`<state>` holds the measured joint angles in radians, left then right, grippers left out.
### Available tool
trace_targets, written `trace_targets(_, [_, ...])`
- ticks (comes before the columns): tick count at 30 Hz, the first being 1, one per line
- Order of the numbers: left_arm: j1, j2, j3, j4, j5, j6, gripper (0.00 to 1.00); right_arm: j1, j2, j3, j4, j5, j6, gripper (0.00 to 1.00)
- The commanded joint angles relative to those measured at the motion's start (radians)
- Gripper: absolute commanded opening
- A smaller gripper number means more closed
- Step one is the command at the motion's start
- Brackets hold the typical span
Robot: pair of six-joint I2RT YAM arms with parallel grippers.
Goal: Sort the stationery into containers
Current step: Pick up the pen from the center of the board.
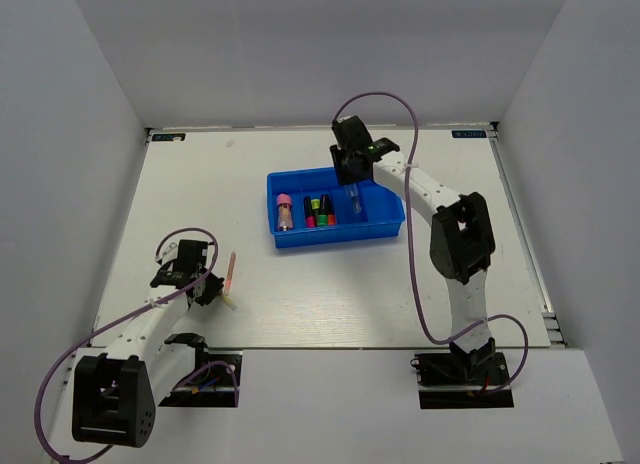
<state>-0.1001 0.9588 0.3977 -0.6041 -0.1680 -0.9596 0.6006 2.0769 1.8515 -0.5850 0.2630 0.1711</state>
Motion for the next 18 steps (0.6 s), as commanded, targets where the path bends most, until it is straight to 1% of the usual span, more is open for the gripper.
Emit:
trace_targets(1, [0.0, 0.009, -0.017, -0.114, 0.048, 0.027, 0.0, -0.001, 0.002, -0.011, -0.013, -0.047, 0.056, 0.0])
trace_targets(9, [0.0, -0.035, 0.046, -0.183, 0.039, 0.055, 0.0, -0.004, 0.023, -0.017, -0.018, -0.077, 0.065, 0.0])
trace_targets(14, [0.0, -0.06, 0.078, -0.224, 0.025, 0.071, 0.0, -0.013, 0.051, -0.006, -0.022, -0.084, 0.067, 0.17])
trace_targets(15, [0.0, -0.063, 0.085, -0.229, 0.021, 0.076, 0.0, -0.015, 0.06, 0.0, -0.029, -0.085, 0.064, 0.23])
trace_targets(17, [0.0, -0.072, 0.098, -0.244, 0.016, 0.084, 0.0, -0.019, 0.068, 0.005, -0.03, -0.09, 0.059, 0.33])
trace_targets(18, [0.0, -0.074, 0.107, -0.247, 0.015, 0.088, 0.0, -0.021, 0.068, 0.006, -0.03, -0.096, 0.056, 0.43])
